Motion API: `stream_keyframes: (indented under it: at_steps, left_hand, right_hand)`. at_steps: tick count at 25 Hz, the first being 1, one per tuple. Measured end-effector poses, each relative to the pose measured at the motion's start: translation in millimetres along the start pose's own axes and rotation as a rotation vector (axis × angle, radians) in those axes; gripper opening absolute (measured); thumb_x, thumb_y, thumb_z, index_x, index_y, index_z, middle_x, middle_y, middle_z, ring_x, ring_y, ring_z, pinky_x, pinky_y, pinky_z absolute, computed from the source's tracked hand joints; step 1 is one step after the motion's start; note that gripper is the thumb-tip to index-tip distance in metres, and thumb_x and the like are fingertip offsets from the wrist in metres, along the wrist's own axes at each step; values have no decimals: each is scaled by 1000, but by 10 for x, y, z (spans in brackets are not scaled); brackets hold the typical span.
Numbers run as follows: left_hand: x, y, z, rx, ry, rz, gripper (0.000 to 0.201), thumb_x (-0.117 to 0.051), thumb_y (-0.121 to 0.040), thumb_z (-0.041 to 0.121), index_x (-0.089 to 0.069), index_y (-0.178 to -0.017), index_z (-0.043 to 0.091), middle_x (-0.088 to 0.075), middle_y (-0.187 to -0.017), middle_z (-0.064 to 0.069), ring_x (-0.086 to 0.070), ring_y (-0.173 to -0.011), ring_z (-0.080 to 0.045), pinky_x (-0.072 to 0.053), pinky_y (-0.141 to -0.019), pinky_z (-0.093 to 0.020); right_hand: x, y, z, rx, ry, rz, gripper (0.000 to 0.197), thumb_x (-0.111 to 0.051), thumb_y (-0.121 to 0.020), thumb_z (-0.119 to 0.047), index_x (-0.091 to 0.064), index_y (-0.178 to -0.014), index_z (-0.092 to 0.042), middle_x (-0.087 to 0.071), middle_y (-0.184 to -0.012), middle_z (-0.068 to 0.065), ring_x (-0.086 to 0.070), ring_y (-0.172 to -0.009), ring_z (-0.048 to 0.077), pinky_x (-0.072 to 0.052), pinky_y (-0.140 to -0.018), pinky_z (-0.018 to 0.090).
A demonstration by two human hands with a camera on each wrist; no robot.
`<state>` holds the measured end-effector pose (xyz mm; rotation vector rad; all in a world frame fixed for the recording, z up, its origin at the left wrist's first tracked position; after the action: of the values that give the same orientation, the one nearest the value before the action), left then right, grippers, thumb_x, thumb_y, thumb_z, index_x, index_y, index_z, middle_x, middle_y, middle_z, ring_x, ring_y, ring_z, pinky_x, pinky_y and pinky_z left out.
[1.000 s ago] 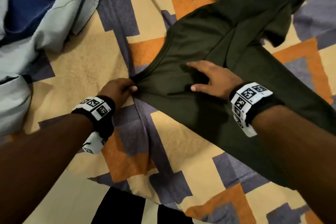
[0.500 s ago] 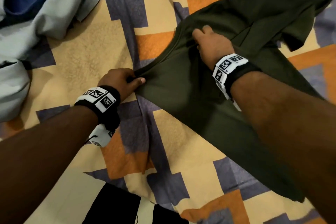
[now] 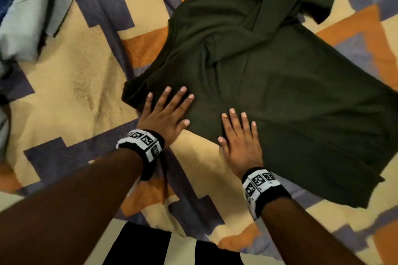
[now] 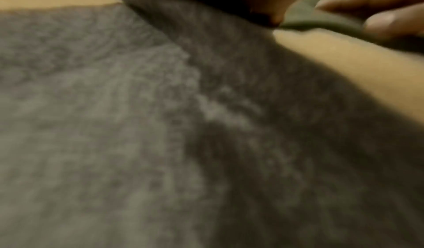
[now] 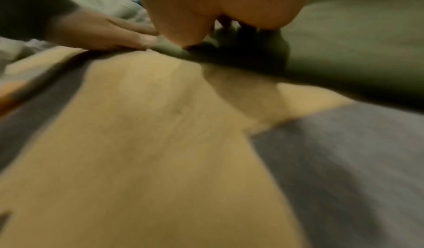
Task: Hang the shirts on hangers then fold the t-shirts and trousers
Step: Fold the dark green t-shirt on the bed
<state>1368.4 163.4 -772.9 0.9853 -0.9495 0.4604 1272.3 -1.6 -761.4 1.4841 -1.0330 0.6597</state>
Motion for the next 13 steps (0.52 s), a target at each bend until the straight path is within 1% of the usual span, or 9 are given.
stream_keyframes:
  at_steps: [1, 2, 3, 5, 7, 8, 10, 11, 13]
  left_hand:
    - [-13, 6, -49, 21, -38, 14, 66, -21, -91, 54, 22, -141, 46, 16, -157, 16, 10, -146, -20, 11, -112, -53]
    - [-30, 17, -58, 35, -65, 5, 70, -23, -88, 53, 22, -141, 46, 18, -156, 15, 11, -146, -22, 14, -110, -55]
    - [-15, 4, -12, 45, -79, -9, 75, -29, -86, 51, 20, -143, 45, 23, -155, 14, 15, -145, -24, 18, -108, -57]
    - [85, -68, 465, -69, -146, 23, 86, -48, -82, 41, 6, -149, 39, 24, -153, 13, 15, -144, -28, 19, -106, -59]
    - [27, -105, 1247, -282, -173, 68, 83, -54, -85, 37, -3, -150, 34, 12, -155, 12, 2, -145, -28, 10, -109, -60]
    - [-110, -130, 1617, -341, -190, 32, 79, -50, -90, 39, 3, -149, 33, 15, -154, 13, 3, -146, -27, 10, -110, -59]
    - [-449, -219, 1994, -267, -176, -76, 70, -30, -97, 47, 24, -141, 37, 31, -148, 18, 17, -145, -24, 17, -109, -56]
    - [-535, -259, 2034, -207, -163, -75, 66, -22, -96, 50, 28, -138, 39, 35, -146, 20, 19, -144, -23, 18, -108, -55]
    - [-520, -278, 1973, -191, -167, -20, 63, -13, -91, 57, 23, -141, 41, 29, -147, 22, 12, -145, -23, 14, -110, -55]
  right_hand:
    - [-73, 120, 355, -101, 17, -1, 68, -22, -91, -52, -10, -152, -24, -9, -161, -3, -12, -147, 26, -7, -117, 51]
    - [-101, 283, 757, -227, 19, 24, 71, -19, -90, -56, -6, -153, -24, -6, -161, -3, -10, -148, 27, -5, -117, 53]
    - [-88, 464, 1142, -362, 4, 57, 74, -18, -89, -59, -8, -153, -23, -7, -161, -2, -10, -147, 29, -6, -116, 56]
    - [-58, 755, 1680, -550, -50, 90, 79, -19, -88, -62, -12, -153, -19, -7, -162, 4, -10, -147, 32, -8, -115, 61]
    - [-104, 766, 1709, -459, -54, 82, 79, -24, -88, -62, -13, -153, -18, -11, -161, 5, -13, -146, 33, -9, -114, 62]
    - [-154, 729, 1624, -357, -33, 78, 78, -27, -88, -61, -14, -152, -18, -14, -161, 5, -15, -146, 32, -10, -114, 61]
    - [-222, 686, 1494, -212, 11, 128, 77, -31, -88, -62, -18, -152, -20, -19, -160, 1, -19, -145, 29, -9, -114, 58]
    - [-237, 719, 1538, -196, 15, 158, 78, -31, -88, -65, -19, -152, -22, -19, -160, -1, -19, -145, 28, -8, -115, 56]
    - [-228, 854, 1885, -247, -26, 187, 83, -28, -86, -72, -16, -153, -24, -16, -160, -3, -15, -147, 27, -4, -116, 52]
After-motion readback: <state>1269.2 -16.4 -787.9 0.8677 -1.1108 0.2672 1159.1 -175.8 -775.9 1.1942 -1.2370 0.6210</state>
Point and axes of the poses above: each hand's wrist, its own y-axis away from the middle knuckle, its own x-axis out of the back of the hand, z = x × y, the point moved 9 cm from there along -y, towards the middle knuckle
